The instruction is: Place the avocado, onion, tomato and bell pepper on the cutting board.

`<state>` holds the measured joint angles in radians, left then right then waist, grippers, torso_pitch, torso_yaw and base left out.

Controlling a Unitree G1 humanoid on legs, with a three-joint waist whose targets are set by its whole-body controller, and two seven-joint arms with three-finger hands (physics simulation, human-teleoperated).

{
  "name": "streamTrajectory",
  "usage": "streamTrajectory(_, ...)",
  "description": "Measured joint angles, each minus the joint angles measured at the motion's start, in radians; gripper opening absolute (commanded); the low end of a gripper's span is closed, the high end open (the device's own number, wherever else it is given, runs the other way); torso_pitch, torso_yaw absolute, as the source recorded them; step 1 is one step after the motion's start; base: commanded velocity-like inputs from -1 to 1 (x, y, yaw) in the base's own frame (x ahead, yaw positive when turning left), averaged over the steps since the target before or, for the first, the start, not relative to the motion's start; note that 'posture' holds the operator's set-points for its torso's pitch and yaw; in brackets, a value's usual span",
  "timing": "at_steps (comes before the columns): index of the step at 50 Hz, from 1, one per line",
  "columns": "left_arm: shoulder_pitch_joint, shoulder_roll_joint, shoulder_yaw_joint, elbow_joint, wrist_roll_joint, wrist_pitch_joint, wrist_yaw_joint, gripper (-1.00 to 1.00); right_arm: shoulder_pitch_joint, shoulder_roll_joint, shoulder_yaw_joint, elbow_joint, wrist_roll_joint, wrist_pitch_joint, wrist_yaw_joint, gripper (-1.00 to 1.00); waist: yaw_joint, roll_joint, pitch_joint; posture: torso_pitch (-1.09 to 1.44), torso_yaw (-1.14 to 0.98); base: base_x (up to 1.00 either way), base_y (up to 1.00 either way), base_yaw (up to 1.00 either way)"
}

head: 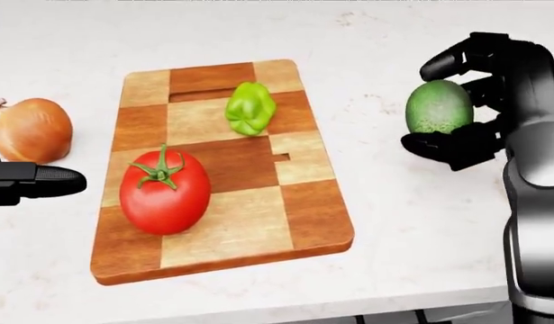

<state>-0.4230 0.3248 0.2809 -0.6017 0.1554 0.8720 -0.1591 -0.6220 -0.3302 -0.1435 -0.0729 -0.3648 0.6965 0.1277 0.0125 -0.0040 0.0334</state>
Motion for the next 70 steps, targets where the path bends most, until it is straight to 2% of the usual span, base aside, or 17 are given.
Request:
streamTrajectory(7,0.004,0.0,0.003,0.001,0.002,-0.003,-0.002,1.0,0.006,0.053,0.007,-0.141,-0.017,0.067,0.085,-0.6,-0.001,0.004,0.002,0.0,0.0,0.0,0.0,0.0)
streamTrajectory(14,0.0,-0.001,-0.002,0.0,0.003,-0.003,-0.003,1.0,0.024,0.088,0.044,-0.335,-0.014,0.182,0.15,-0.59,-0.002,0.006,0.0,0.0,0.0,0.0,0.0,0.0)
streamTrajectory(20,0.003,-0.002,-0.002,-0.001,0.004,-0.003,-0.004,1.0,0.031,0.131,0.084,-0.418,-0.028,0.247,0.185,-0.59,-0.006,0.009,0.0,0.0,0.0,0.0,0.0,0.0)
streamTrajectory(32,0.004,-0.004,-0.003,0.002,0.003,-0.007,-0.007,1.0,0.058,0.215,0.167,-0.43,-0.052,0.239,0.226,-0.61,-0.009,0.02,0.001,0.0,0.0,0.0,0.0,0.0)
streamTrajectory(50,0.008,-0.007,-0.006,0.007,0.017,-0.009,-0.015,1.0,0.112,0.313,0.255,-0.478,-0.123,0.206,0.329,-0.57,-0.013,0.027,-0.003,0.0,0.0,0.0,0.0,0.0)
streamTrajectory(58,0.01,-0.007,-0.006,0.002,0.017,-0.008,-0.019,1.0,0.109,0.333,0.257,-0.469,-0.136,0.195,0.343,-0.39,-0.013,0.029,-0.003,0.0,0.0,0.0,0.0,0.0)
streamTrajectory(70,0.009,-0.005,-0.002,-0.001,0.016,-0.005,-0.02,1.0,0.106,0.345,0.261,-0.444,-0.138,0.176,0.335,-0.34,-0.014,0.031,-0.004,0.0,0.0,0.0,0.0,0.0)
